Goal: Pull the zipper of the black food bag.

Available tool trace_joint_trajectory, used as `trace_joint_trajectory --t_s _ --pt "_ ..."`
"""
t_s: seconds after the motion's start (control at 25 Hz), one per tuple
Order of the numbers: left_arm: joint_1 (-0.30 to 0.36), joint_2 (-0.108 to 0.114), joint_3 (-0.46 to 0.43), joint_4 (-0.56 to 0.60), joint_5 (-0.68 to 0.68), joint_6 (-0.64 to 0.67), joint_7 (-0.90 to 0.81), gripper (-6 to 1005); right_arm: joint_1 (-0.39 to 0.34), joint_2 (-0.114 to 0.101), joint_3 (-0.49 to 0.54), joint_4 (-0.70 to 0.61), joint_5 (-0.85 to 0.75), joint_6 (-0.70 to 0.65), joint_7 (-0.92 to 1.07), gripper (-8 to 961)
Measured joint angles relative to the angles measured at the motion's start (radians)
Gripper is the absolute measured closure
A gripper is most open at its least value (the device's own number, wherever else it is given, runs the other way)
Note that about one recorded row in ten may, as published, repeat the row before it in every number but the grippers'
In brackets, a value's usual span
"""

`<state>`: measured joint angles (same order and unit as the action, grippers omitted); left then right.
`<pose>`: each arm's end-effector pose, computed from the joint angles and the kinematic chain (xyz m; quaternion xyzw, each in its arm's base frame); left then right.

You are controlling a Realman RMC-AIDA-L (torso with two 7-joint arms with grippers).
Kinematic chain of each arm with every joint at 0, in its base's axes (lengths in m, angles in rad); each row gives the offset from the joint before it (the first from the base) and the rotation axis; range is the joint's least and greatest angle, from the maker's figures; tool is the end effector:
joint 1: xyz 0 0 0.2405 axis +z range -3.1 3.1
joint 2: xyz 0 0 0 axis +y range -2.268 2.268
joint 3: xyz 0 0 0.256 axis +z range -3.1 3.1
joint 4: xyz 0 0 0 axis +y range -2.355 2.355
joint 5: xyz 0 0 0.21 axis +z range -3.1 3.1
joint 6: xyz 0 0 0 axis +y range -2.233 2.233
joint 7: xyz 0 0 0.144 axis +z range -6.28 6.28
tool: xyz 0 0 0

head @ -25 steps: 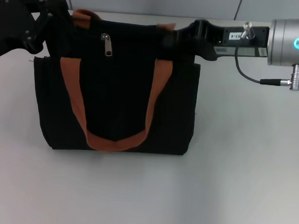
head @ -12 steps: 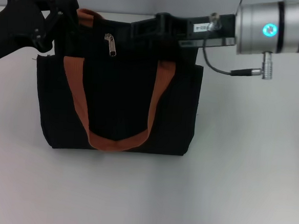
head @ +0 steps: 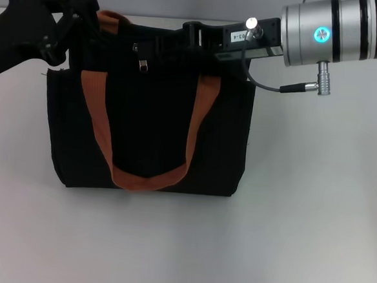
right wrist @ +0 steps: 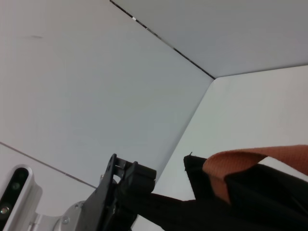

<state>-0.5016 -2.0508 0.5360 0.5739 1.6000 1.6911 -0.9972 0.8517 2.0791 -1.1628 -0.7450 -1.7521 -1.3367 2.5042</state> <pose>-0.2485 0.3353 0.0589 -0.8580 -0.0548 -0.4210 0.2890 0.0959 0.3966 -0.0392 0.8416 -0.4908 -0.2209 0.0457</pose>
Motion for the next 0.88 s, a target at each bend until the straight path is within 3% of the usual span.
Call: trace_joint_trajectory --t_s 0.88 --pt "0.005 0.0 -0.003 0.003 0.0 0.035 0.0 968 0.039 0.01 -0.06 0.004 0.0 0.04 0.003 674"
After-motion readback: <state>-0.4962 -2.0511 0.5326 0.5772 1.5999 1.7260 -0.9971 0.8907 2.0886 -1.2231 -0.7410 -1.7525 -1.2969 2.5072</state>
